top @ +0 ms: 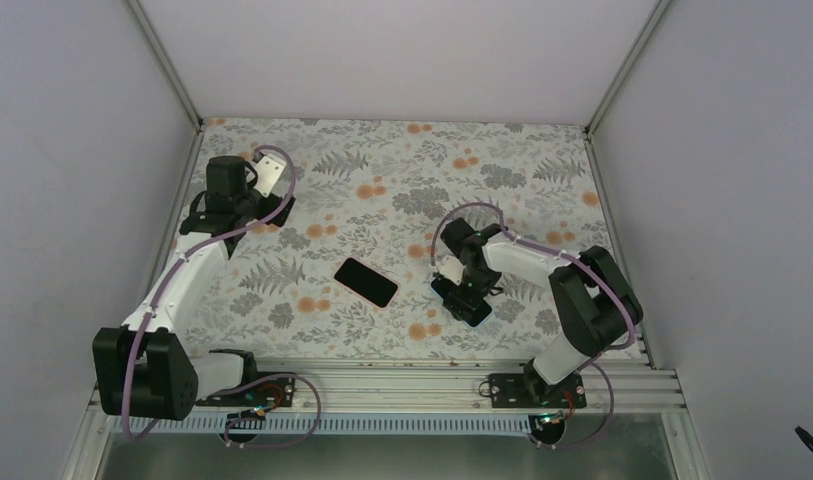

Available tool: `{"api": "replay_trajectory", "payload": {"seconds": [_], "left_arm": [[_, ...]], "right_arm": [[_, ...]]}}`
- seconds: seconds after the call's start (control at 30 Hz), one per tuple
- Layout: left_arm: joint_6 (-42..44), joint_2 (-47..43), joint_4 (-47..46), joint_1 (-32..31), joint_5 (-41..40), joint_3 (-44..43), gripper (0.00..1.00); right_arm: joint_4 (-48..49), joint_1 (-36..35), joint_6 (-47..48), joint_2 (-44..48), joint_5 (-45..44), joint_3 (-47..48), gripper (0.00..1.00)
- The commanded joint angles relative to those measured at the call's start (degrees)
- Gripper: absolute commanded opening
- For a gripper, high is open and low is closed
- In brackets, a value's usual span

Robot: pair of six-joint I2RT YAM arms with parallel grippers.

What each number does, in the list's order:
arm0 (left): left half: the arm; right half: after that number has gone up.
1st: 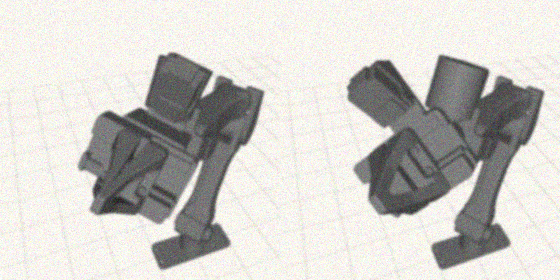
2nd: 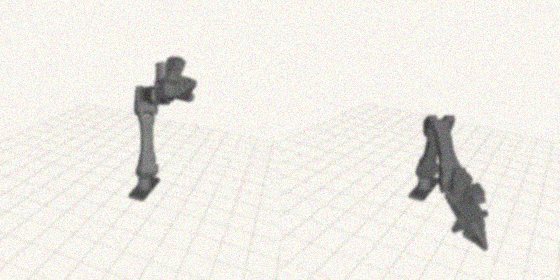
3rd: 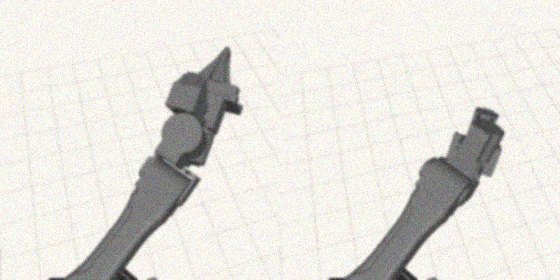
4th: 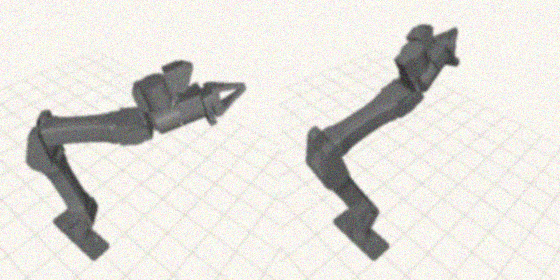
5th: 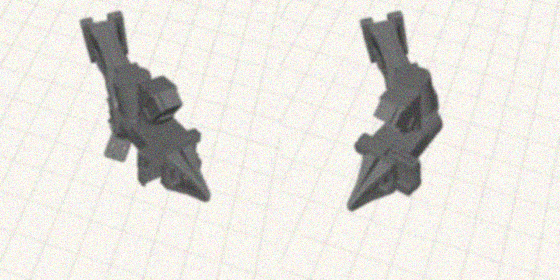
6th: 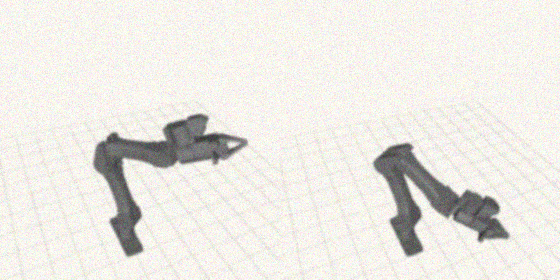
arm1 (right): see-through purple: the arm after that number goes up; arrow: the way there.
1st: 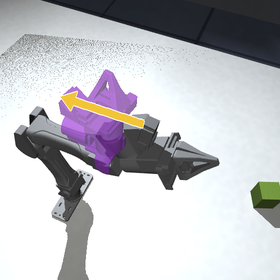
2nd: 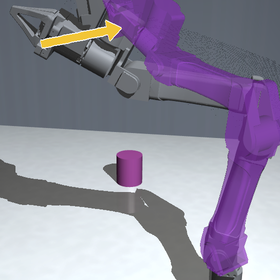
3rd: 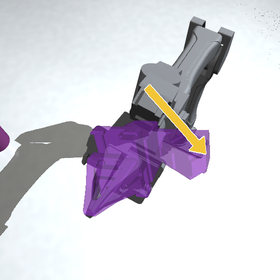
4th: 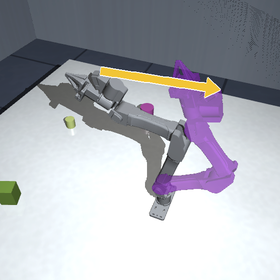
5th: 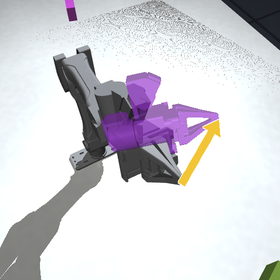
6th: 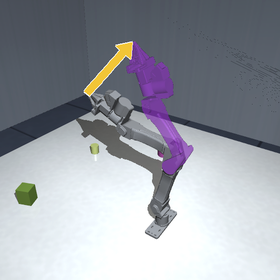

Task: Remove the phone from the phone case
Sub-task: Pick up the phone at the center of the board.

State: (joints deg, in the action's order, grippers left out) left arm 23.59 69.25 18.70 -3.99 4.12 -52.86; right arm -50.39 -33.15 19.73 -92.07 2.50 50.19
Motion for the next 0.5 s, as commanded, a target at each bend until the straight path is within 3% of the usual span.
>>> {"api": "replay_trajectory", "payload": {"seconds": [0.0,0.03,0.17,0.37,0.47], "left_arm": [[0.69,0.03,-1.30,-0.05,1.27,0.74,1.00],[0.85,-0.04,-1.29,-0.13,1.73,0.72,1.00],[2.10,1.38,0.73,-1.24,5.33,-1.56,1.00],[3.82,8.12,4.30,-7.00,8.12,-8.22,1.00],[6.64,12.66,9.72,-7.81,15.16,-13.57,1.00]], "right_arm": [[2.37,-1.67,-2.15,-2.76,-2.86,-0.89,1.00],[2.94,-1.66,-1.76,-2.79,-3.27,-0.95,0.99],[5.59,-1.67,0.08,-1.81,-4.75,-1.81,0.70],[8.52,-1.70,-0.02,-0.02,-7.29,-1.76,0.57],[8.23,-1.67,0.92,4.04,-6.87,-0.09,0.55]]}}
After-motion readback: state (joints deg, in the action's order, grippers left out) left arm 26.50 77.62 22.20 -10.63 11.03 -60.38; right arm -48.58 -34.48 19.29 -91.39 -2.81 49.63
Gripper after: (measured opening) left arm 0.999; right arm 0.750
